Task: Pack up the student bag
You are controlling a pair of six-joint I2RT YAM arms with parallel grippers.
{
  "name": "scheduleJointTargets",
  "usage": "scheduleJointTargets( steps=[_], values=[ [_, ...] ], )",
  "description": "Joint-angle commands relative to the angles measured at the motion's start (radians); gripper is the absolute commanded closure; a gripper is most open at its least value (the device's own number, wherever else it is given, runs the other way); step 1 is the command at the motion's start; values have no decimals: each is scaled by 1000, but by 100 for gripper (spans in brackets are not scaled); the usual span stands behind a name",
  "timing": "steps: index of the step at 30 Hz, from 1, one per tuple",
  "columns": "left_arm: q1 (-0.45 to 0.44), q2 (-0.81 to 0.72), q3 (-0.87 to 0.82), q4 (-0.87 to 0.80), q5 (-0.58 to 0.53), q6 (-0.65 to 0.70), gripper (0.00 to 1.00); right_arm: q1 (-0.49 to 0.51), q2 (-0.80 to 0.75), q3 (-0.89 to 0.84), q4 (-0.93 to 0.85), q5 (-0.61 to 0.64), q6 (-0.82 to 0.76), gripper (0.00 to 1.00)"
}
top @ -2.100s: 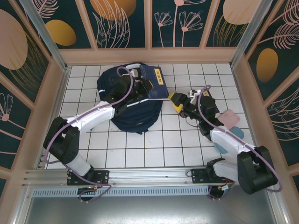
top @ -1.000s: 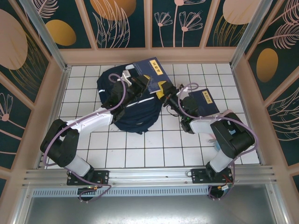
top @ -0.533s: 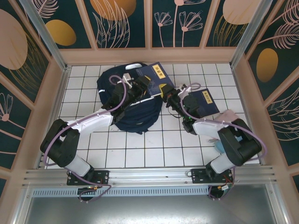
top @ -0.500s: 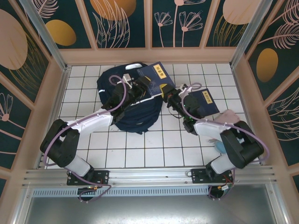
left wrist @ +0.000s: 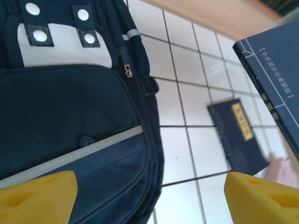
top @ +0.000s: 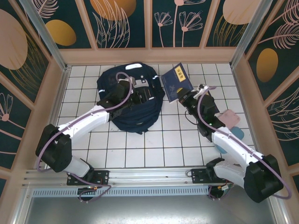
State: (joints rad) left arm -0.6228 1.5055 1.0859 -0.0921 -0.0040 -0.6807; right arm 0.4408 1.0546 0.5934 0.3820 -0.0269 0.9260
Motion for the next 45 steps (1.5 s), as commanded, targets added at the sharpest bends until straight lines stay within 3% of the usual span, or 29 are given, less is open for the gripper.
scheduleJointTargets(
  steps=[1, 7, 16, 20, 25, 34, 39, 45],
  values=[
    [-3, 39, 59, -199, 21, 221, 17, -50, -46, -41, -103, -19, -47, 100],
    [-51, 161, 184, -349, -16, 342, 17, -101, -94, -97, -151, -27, -33, 100],
    [-150, 431, 443, -615, -236, 470, 22, -147, -99, -127, -172, -50, -15, 100],
    [-151, 486, 497, -647, -279, 477, 25, -157, -101, -130, -175, -61, -11, 100],
    [-152, 537, 535, -668, -319, 483, 38, -162, -99, -132, -165, -84, 10, 100],
    [-151, 583, 574, -691, -399, 503, 35, -162, -99, -126, -167, -96, 23, 100],
    [-151, 586, 582, -681, -405, 534, 53, -163, -100, -127, -170, -99, 29, 100],
    [-151, 565, 598, -671, -490, 546, 74, -162, -103, -125, -175, -106, 31, 100]
  ],
)
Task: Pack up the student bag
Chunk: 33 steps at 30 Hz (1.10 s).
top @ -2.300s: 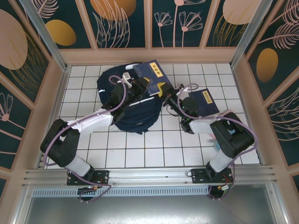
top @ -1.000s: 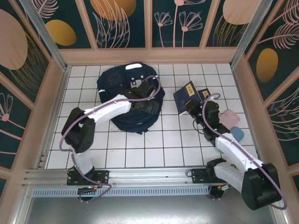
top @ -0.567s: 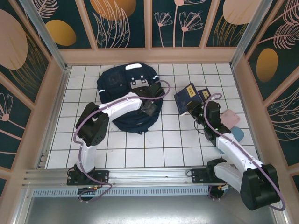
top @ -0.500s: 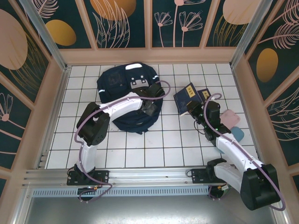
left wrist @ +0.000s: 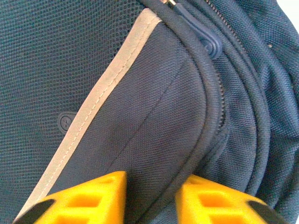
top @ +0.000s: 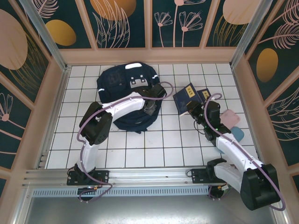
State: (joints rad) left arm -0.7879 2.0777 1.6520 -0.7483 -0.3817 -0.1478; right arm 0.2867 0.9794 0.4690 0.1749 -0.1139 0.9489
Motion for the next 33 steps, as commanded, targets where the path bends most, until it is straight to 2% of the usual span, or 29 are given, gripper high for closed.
scheduleJointTargets(
  steps=[1, 4, 10, 16, 21, 28, 33],
  values=[
    [13, -16, 34, -11, -129, 13, 77, -8, -27, 0, 31, -21, 8, 100],
    [14, -36, 46, -5, -178, 3, 88, -8, -29, 1, 28, -27, 5, 100],
    [13, -109, 43, 36, -265, -9, 100, -9, -43, 3, 2, -36, -17, 100],
    [13, -211, 21, 96, -358, -25, 100, -9, -56, 46, -57, -116, -146, 100],
    [13, -286, -9, 188, -391, -21, 100, -10, -45, 82, -97, -288, -241, 100],
    [13, -317, -22, 295, -371, -8, 100, -8, 8, 52, 23, -555, -185, 100],
    [14, -318, -21, 328, -348, -15, 100, 18, 62, 39, 92, -625, -147, 100]
  ],
)
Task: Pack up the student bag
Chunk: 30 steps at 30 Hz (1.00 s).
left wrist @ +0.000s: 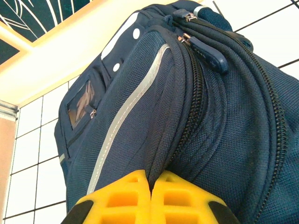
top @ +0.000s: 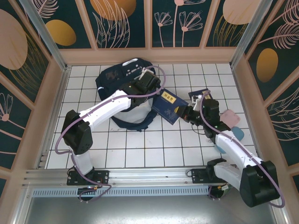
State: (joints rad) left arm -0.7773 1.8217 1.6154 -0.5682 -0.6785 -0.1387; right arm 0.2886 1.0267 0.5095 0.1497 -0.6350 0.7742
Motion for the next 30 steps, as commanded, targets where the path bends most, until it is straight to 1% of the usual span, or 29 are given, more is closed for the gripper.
scheduleJointTargets(
  steps=[1, 4, 7, 12, 15, 19, 20, 21, 26, 30],
  values=[
    [3, -62, 16, 151, -50, -23, 100, 24, 29, -2, 131, -103, 39, 100],
    [3, -69, 14, 154, -41, -19, 100, 49, 99, 16, 167, -109, 75, 100],
    [4, -81, 8, 160, -30, -15, 100, 76, 178, 35, 253, -104, 131, 100],
    [3, -93, -2, 168, -7, -4, 100, 176, 356, 145, 346, -18, 195, 100],
    [3, -93, -5, 169, -4, 5, 100, 224, 468, 200, 471, 67, 276, 100],
    [3, -95, -3, 171, 3, 11, 100, 253, 610, 268, 620, 188, 395, 100],
    [2, -97, -3, 174, 6, 11, 100, 253, 647, 293, 639, 216, 434, 100],
    [3, -100, -5, 175, 11, 12, 100, 274, 689, 323, 670, 239, 453, 100],
    [3, -102, -4, 189, 15, 14, 100, 340, 847, 456, 707, 399, 537, 100],
    [3, -101, 3, 201, 11, 16, 100, 378, 955, 489, 806, 524, 642, 100]
  ],
)
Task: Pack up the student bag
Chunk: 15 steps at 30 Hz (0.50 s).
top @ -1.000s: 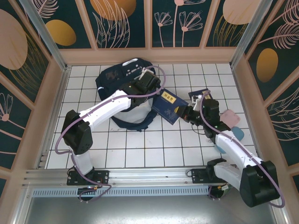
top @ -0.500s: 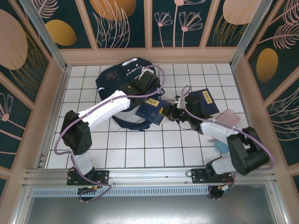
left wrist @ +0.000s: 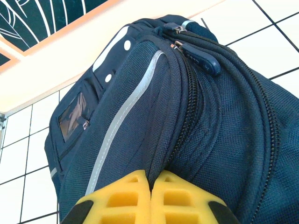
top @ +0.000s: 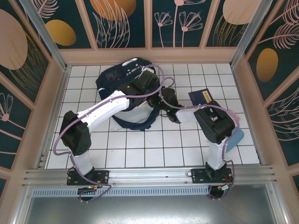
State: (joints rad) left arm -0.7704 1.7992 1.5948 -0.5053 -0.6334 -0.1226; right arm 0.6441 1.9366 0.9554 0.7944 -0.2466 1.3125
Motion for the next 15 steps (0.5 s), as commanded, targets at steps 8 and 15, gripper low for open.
scheduleJointTargets(
  steps=[8, 15],
  values=[
    [-4, -79, 36, 137, -5, 5, 100, 41, 216, 169, 286, 159, 203, 100],
    [-4, -79, 35, 135, 28, -9, 100, 56, 321, 305, 243, 232, 239, 100]
  ],
)
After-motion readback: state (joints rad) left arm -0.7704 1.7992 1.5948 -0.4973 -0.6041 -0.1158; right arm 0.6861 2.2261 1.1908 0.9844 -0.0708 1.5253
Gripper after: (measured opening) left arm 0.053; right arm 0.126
